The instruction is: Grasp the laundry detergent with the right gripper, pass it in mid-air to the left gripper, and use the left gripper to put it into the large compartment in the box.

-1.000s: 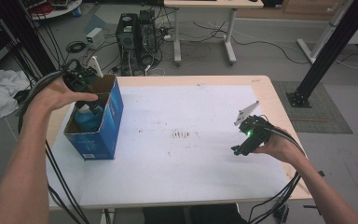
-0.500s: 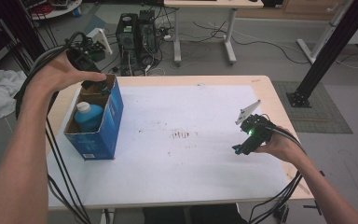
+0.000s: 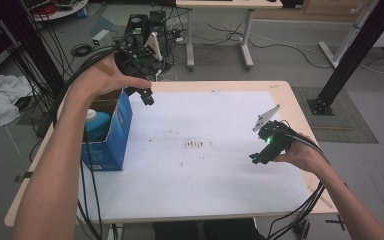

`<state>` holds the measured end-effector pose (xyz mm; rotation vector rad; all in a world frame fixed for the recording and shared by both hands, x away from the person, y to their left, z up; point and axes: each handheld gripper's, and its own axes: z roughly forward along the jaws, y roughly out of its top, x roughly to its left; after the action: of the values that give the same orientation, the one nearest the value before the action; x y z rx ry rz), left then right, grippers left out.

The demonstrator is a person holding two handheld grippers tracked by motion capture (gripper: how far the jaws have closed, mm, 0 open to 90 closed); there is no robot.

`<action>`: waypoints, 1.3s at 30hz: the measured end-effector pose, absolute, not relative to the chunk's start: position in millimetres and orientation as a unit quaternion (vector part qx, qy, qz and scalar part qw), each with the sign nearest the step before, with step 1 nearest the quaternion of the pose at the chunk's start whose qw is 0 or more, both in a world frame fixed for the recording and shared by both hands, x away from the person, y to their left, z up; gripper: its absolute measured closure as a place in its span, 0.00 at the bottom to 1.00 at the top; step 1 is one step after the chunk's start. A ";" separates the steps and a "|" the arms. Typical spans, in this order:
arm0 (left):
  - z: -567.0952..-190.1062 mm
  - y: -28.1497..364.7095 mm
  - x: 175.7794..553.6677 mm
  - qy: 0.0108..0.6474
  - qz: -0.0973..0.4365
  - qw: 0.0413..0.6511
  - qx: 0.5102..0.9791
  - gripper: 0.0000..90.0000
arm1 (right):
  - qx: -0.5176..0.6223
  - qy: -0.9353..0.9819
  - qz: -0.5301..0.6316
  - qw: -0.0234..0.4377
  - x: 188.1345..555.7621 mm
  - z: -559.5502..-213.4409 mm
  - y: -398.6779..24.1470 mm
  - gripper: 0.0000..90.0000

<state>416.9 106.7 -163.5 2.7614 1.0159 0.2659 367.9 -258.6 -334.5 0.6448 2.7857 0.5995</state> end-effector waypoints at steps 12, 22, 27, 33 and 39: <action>-202.1 72.0 421.0 0.321 0.066 0.096 0.940 0.22 | 0.226 0.946 0.202 0.111 370.8 -329.8 -259.6 0.15; -240.4 60.7 419.7 0.314 0.033 0.091 0.945 0.22 | 0.232 0.945 0.198 0.114 370.7 -328.8 -262.3 0.15; -255.6 56.9 418.2 0.313 0.025 0.092 0.945 0.22 | 0.236 0.945 0.198 0.115 370.5 -327.4 -264.6 0.15; -273.9 53.8 415.9 0.313 0.021 0.087 0.945 0.22 | 0.238 0.944 0.195 0.117 370.2 -325.9 -267.2 0.15; -283.2 56.6 412.3 0.313 0.016 0.085 0.946 0.22 | 0.237 0.945 0.193 0.118 372.2 -325.2 -267.2 0.15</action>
<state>412.3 56.6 -283.2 2.8196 0.9337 0.0477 372.2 -267.2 -325.2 0.6939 2.7639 0.5646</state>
